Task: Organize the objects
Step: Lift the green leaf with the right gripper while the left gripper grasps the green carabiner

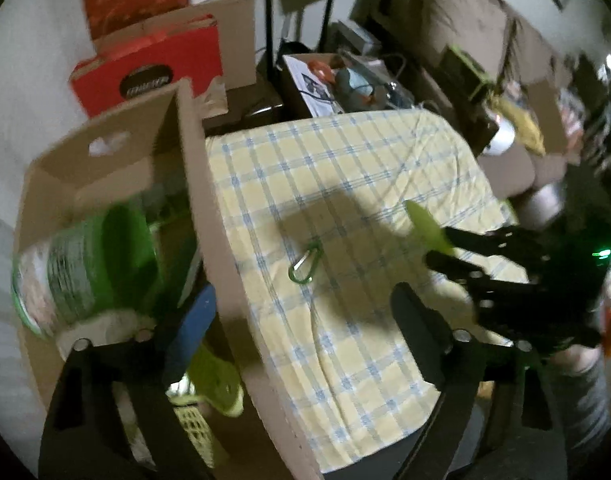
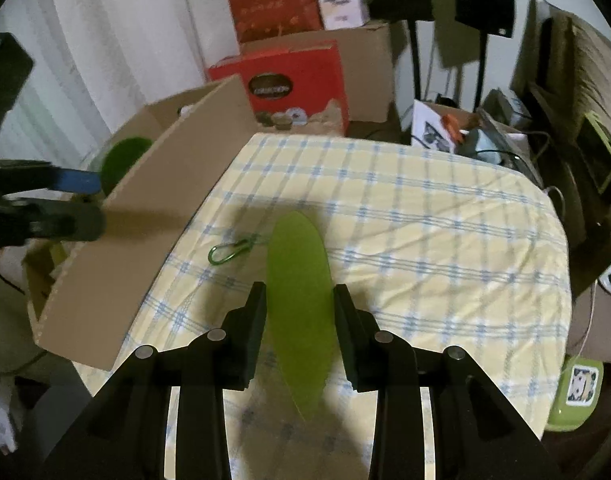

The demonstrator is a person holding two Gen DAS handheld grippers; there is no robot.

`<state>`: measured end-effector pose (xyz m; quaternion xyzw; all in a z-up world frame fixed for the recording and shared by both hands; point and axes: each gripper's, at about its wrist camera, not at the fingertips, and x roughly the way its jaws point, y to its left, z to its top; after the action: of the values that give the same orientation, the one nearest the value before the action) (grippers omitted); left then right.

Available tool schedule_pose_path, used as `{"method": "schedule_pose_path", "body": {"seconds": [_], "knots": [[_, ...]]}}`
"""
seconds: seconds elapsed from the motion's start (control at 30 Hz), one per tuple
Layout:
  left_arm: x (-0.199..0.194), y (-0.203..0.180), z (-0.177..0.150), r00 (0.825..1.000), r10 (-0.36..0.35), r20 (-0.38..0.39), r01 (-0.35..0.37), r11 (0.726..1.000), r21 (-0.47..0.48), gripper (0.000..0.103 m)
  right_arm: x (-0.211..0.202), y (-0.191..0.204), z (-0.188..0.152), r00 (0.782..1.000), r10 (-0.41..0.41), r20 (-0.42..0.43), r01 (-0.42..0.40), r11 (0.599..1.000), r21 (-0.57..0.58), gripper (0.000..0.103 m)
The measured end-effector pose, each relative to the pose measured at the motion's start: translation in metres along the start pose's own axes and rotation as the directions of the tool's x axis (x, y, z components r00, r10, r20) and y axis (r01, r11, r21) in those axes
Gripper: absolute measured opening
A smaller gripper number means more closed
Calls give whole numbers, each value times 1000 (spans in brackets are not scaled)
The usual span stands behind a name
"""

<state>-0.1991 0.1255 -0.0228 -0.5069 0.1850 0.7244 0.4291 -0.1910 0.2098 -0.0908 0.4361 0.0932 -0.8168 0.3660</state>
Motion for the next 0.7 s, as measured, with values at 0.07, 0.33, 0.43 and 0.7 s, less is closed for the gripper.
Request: {"method": "schedule_pose_path", "body": {"seconds": [0.07,0.33,0.43,0.7], "knots": [[5,-10,9,1000,9,-29,-7,998,62,69,-10,-6,-3,1000,1,15,-1,1000,25,33],[61,-30,32,971,106,-213,-62,977,203,32,-33,-22,-9,999,4,48,-9,995,97,33],[77,-38,32,957,152,-246,-84,961,265,23,-38,-25,-11,999,5,53,-11,994,109,33],[110,-52,27,923,185,-337,-65,938,339,18,-46,-32,-18,998,7,69,-16,992,129,33]]}}
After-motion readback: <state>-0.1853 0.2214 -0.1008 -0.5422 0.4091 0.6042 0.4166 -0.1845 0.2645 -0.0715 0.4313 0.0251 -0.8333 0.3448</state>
